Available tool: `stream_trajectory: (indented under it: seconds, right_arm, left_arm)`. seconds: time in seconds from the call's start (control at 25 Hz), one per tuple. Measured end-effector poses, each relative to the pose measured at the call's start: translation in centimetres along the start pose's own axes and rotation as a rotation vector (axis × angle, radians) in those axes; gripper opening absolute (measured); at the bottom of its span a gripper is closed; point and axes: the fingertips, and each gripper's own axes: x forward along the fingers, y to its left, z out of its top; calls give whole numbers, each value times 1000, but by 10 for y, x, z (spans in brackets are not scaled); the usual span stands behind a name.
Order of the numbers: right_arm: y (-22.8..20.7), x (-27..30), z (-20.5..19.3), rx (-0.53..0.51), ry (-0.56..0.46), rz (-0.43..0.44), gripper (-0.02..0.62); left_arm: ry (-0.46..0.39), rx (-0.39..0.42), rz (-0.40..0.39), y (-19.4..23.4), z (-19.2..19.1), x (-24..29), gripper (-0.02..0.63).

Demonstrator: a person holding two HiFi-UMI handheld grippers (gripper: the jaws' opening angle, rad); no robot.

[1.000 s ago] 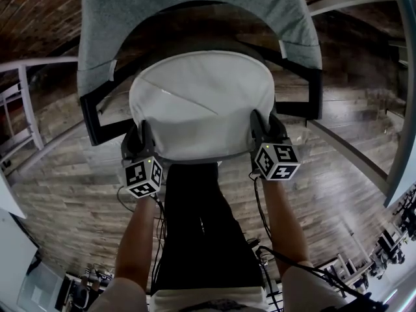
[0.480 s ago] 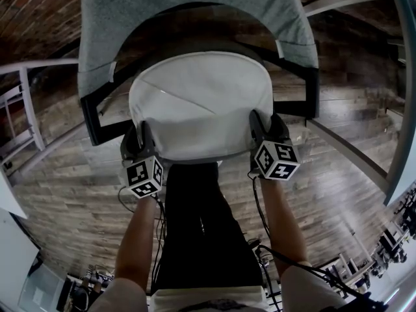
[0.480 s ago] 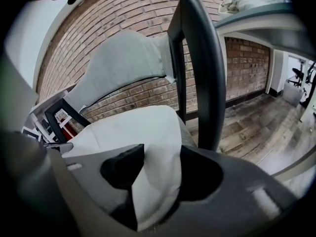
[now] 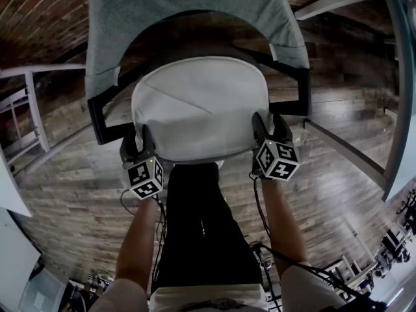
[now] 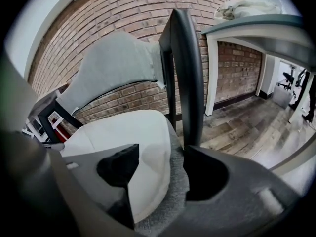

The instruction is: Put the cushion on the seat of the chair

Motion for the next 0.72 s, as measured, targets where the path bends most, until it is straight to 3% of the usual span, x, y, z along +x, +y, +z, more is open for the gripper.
stream_trajectory:
  seconds: [0.36,0.72]
  right_arm:
    - [24,-37,18,19,-4,33,279]
    - [85,-111,95,-13,-83,82,275]
  left_arm:
    - [-8,21,-44,-4,32,-29,109]
    - [-45,73,-135,-23,117,-98,107]
